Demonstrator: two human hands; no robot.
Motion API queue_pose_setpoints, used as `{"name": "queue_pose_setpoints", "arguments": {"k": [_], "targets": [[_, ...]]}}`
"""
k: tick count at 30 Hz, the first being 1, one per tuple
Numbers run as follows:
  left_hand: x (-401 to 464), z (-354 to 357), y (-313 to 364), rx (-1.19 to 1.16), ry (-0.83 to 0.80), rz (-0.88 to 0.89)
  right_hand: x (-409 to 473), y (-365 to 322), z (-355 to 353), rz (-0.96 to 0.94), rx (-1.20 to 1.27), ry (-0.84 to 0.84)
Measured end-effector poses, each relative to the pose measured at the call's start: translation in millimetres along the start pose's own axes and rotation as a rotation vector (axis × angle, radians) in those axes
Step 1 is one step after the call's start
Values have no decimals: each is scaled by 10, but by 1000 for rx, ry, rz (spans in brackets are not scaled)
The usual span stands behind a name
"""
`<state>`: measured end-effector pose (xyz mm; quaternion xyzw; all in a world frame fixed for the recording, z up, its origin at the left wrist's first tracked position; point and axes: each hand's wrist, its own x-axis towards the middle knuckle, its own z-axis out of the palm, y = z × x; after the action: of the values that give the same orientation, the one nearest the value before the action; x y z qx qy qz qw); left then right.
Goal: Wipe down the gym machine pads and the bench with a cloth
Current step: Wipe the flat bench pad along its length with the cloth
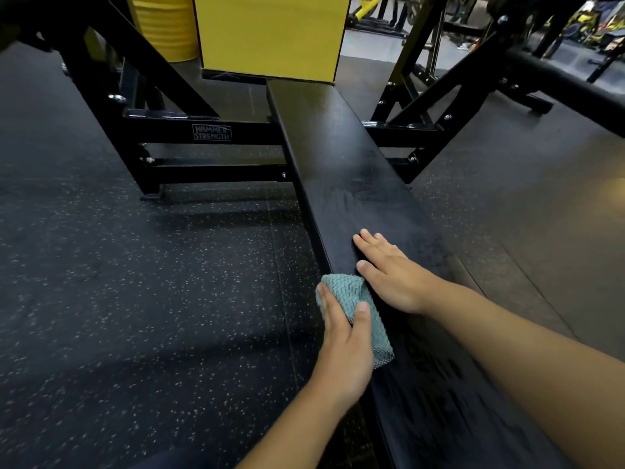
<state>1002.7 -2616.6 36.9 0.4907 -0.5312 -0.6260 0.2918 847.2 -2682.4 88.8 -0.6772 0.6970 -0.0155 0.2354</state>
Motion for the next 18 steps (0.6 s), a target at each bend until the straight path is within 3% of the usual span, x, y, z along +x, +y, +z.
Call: {"name": "queue_pose_setpoints", "arguments": {"k": [8,18], "targets": [[701,-188,259,-19,81,-30,-104,-19,-10,40,-12,-12],[115,13,-107,-24,19,30,-342,-49,32,73,-14,-19]]}}
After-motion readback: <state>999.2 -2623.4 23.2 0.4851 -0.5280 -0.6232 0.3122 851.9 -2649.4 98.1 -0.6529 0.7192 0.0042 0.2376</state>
